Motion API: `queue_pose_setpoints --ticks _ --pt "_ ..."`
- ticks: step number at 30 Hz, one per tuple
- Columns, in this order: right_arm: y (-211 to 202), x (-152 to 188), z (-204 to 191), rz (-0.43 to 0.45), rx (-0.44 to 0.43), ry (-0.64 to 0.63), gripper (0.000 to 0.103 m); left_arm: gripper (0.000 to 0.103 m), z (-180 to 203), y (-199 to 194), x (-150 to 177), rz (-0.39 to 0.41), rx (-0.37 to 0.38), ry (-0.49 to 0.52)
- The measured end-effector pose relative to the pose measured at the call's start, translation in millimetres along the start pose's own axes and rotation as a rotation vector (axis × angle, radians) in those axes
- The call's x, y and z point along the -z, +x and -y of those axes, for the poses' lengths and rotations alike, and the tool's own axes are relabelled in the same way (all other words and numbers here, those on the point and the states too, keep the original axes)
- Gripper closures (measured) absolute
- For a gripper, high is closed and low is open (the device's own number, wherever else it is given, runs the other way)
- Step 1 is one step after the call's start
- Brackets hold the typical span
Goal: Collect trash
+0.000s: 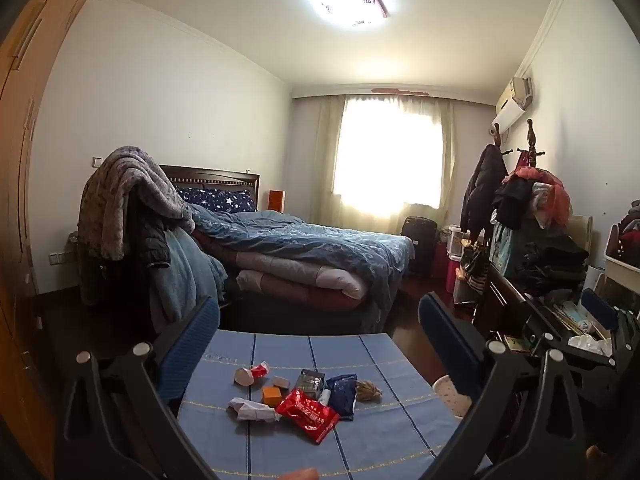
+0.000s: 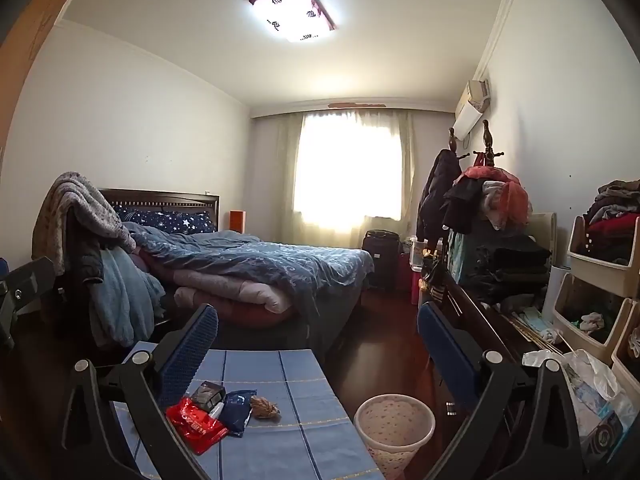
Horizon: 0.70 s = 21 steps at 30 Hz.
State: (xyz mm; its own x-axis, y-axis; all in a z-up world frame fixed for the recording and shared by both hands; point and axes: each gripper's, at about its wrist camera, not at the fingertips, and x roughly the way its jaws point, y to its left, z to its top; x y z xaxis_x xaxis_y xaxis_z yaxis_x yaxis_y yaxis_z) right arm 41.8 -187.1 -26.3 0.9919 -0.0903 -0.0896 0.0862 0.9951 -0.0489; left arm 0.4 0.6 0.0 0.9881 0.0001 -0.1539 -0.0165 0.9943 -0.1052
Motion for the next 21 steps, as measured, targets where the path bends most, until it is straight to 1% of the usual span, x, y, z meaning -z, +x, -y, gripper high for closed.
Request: queue_pose_setpoints --ticks 1,9,10,15,16,18,21 --pt "0.0 -0.1 0.0 -0.002 -0.002 -0.008 0.003 0.003 1.5 -1.0 0.2 0.014 0.006 0.022" --pt "0.2 -0.3 -3.7 0.002 0.017 -0.004 0.003 0.003 5.9 0.6 -0.3 -0.004 0.031 0.013" --pt "0.7 0.6 1.8 0.006 0.010 0.013 0.003 0.003 -0.4 -0.4 -0.4 0.010 0.009 0.006" --pt "3.1 3.2 -6.8 0.001 0.010 0.002 0.003 0.003 -11.5 -2.7 -1.4 0.005 0.011 0.003" --pt "0.4 1.3 -1.2 0.005 0.010 0.015 0.003 0.003 -13.3 -3.0 -1.7 0.004 0.011 0.002" --pt "0.6 1.0 -0.2 0.003 0.008 0.014 0.003 0.003 0.6 0.5 0.1 0.004 0.005 0.007" --pt "2.7 3.9 3.7 -0.004 0.003 0.021 0.003 0.003 3.9 1.2 2.0 0.002 0.006 0.006"
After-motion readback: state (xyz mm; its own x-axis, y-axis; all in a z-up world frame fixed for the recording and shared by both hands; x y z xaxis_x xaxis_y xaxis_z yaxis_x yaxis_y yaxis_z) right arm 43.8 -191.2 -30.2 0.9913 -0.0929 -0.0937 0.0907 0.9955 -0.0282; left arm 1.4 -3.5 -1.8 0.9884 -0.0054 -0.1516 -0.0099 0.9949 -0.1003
